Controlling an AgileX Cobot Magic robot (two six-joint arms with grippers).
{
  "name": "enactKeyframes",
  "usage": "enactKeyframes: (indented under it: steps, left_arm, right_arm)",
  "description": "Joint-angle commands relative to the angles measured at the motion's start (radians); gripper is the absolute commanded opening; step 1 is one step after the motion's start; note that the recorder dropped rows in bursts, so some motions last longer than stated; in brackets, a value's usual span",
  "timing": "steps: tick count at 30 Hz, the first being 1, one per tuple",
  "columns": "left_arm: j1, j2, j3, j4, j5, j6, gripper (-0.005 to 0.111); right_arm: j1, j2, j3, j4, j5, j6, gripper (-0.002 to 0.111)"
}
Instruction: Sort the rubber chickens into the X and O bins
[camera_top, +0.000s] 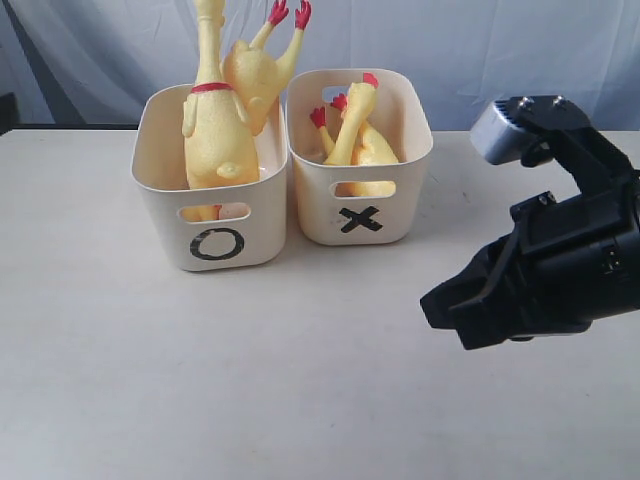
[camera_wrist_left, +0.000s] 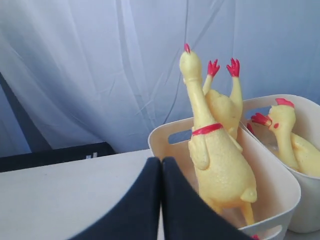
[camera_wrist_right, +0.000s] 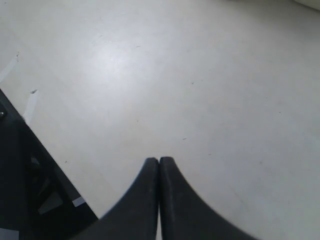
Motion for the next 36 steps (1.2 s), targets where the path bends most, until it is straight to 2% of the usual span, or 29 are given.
enactKeyframes:
  steps: [1,9,13,18,30,36]
  left_arm:
    - [-0.006,-0.194,0.081,-0.013,0.066,0.002,0.000]
    - [-0.006,-0.499,0.185,-0.052,0.224,0.049,0.000]
    - [-0.006,-0.600,0.209,-0.190,0.312,0.160,0.000]
    - [-0.006,-0.628,0.209,-0.215,0.422,0.158,0.000]
    - [-0.006,-0.628,0.209,-0.215,0.422,0.158,0.000]
    - [-0.006,-0.632,0.209,-0.215,0.421,0.158,0.000]
  right_arm:
    - [-0.002,-0.003,0.004,0.002,-0.009,-0.004,-0.001]
    - [-0.002,-0.003,0.004,0.002,-0.009,-0.004,-0.001]
    - [-0.002,-0.003,0.004,0.002,-0.009,-0.004,-0.001]
    - [-0.002,-0.003,0.004,0.002,-0.009,-0.004,-0.001]
    - [-0.004,-0.017,0.004,0.001,-0.011,-0.004,-0.001]
    - [-0.004,-0.235,0.004,0.001,-0.024,-0.004,-0.001]
